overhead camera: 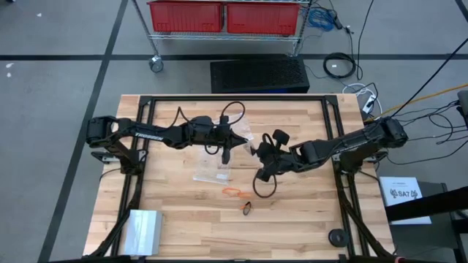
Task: Sort rubber bands
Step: Put the black rubber band into the zip bag
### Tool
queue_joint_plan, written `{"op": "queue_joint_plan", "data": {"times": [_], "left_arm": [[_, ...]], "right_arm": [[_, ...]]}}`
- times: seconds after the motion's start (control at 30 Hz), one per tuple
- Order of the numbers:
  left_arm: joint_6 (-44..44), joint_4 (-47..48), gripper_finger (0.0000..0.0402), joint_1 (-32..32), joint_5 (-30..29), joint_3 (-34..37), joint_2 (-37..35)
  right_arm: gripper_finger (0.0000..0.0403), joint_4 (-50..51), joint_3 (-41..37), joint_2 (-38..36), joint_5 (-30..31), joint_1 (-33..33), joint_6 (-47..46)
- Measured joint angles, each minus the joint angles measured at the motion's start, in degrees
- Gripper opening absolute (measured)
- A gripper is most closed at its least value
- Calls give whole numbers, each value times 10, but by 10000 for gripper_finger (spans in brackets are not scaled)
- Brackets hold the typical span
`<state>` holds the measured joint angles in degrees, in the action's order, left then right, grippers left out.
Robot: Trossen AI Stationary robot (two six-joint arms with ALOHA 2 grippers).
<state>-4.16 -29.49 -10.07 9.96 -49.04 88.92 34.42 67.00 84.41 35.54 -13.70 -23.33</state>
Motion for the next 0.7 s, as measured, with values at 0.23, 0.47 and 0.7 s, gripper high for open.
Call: {"op": "queue_joint_plan", "data": {"times": [0.23, 0.47, 0.7], "left_arm": [[0, 0, 0, 0, 0, 0, 0], [0, 0, 0, 1, 0, 0, 0], [0, 0, 0, 5, 2, 0, 0]], "right_arm": [[0, 0, 0, 14, -28, 33, -15], [14, -23, 0, 15, -30, 48, -1], [71, -42, 0, 14, -49, 54, 15]]}}
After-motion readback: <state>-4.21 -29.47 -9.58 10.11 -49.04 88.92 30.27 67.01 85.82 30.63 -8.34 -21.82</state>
